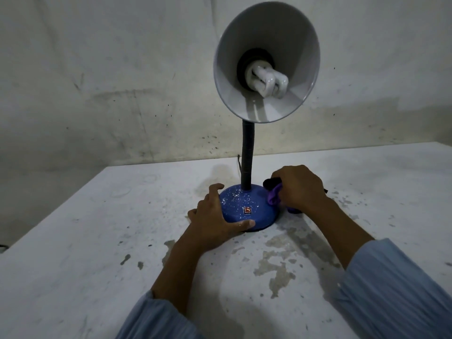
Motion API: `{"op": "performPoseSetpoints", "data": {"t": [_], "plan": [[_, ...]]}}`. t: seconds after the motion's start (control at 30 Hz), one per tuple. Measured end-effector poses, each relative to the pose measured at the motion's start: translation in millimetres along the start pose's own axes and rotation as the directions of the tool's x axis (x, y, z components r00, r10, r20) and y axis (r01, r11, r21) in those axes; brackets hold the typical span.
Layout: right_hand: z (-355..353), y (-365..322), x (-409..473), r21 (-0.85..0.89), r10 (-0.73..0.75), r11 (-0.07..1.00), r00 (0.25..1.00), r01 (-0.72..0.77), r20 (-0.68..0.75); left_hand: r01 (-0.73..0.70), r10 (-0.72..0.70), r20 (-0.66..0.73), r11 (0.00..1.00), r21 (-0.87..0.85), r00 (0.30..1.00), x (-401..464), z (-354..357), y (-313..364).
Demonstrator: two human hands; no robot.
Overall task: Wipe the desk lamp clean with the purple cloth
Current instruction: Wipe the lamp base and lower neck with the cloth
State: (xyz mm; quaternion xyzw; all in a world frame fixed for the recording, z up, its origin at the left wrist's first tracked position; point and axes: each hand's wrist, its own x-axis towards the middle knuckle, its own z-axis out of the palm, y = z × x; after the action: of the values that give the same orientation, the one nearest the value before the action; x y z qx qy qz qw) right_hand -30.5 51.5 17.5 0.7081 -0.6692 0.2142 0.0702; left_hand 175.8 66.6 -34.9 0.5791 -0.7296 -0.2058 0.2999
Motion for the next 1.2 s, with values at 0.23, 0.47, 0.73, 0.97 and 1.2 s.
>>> {"op": "performPoseSetpoints", "data": {"t": [0.23,0.47,0.73,0.97,1.2], "plan": [[0,-7,-28,0.291,-0.228,0.937,0.969,0.191,0.097,-0.008,0.008,-0.007,1.0,0.002,1.0,0,2,0],[-13,-2,-41,0.59,-0.202,0.803,0.971,0.089,0.127,-0.017,0.017,-0.002,1.0,0.009,1.0,-2,0,1],[2,2,-43,0.424,-0.219,0.875,0.973,0.232,-0.08,-0.008,0.008,0.0,1.0,0.022,1.0,-1,0,2],[-6,-9,-41,0.513,-0.264,0.837,0.962,0.192,0.07,-0.005,0.005,0.003,1.0,-0.002,1.0,-3,-1,3],[-1,23,-32,0.05,-0.037,0.998,0.997,0.041,-0.068,0.002,-0.002,-0.006,1.0,0.003,1.0,-1,0,1]]}}
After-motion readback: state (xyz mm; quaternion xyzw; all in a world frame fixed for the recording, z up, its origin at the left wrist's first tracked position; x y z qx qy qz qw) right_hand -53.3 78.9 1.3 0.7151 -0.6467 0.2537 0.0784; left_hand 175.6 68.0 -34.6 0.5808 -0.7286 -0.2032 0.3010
